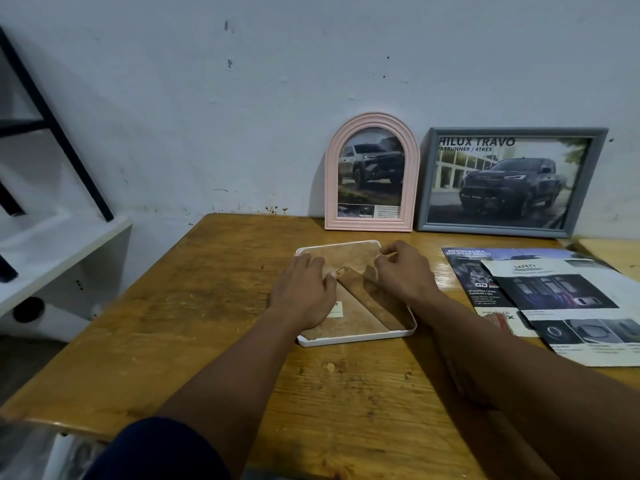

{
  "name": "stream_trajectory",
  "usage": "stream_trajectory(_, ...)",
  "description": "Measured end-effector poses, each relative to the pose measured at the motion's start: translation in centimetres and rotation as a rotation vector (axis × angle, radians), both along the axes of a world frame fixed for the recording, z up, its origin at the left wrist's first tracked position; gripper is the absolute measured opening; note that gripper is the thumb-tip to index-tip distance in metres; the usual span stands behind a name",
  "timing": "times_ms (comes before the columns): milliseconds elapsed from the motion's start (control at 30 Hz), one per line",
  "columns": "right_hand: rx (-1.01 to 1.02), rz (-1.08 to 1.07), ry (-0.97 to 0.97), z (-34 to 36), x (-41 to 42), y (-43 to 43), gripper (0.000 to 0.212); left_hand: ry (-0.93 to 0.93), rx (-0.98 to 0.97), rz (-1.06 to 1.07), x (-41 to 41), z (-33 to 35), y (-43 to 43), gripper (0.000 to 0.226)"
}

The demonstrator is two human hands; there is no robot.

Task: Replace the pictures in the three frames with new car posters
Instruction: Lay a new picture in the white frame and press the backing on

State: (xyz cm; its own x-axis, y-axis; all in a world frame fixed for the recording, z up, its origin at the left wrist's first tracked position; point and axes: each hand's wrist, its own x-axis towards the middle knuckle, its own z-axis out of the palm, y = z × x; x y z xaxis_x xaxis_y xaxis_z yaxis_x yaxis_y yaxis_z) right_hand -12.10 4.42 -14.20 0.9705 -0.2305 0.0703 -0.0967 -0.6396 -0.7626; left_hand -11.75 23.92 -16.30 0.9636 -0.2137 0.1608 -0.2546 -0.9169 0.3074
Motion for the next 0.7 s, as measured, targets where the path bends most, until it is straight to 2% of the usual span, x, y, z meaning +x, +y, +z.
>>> stream_trajectory(133, 0.241, 0.006, -0.156, 2.9, -0.5, -0.9, 0.017, 0.066, -0.229, -0.018, -0.3, 0.8, -0.4, 0.056)
stream_trajectory(267, 0.395, 0.051, -0.328, 8.8, -1.3, -1.9, 0.017, 0.473, -0.702, 0.022, -0.8, 4.3, -2.6, 0.07)
stream_trajectory(367, 0.386, 0.182, -0.316, 11.7, -2.2, -1.7, 0.022, 0.573, -0.819, -0.01, -0.3, 7.3, -3.7, 0.077)
stream_trajectory(467, 0.339, 0.3, -0.296, 12.1, -2.6, -0.6, 0.031, 0.621, -1.024, -0.01, 0.0, 9.8, -2.8, 0.089)
stream_trajectory(600, 0.384, 0.363, -0.267, 10.5, -2.7, 1.5, 0.037, 0.688, -1.083, -0.021, -0.4, 12.0, 0.8, 0.088)
stream_trajectory(700, 0.355, 0.37, -0.269, 9.3, -2.9, 2.9, 0.037, 0.66, -1.006, 0.022, -0.6, 12.7, 2.6, 0.072)
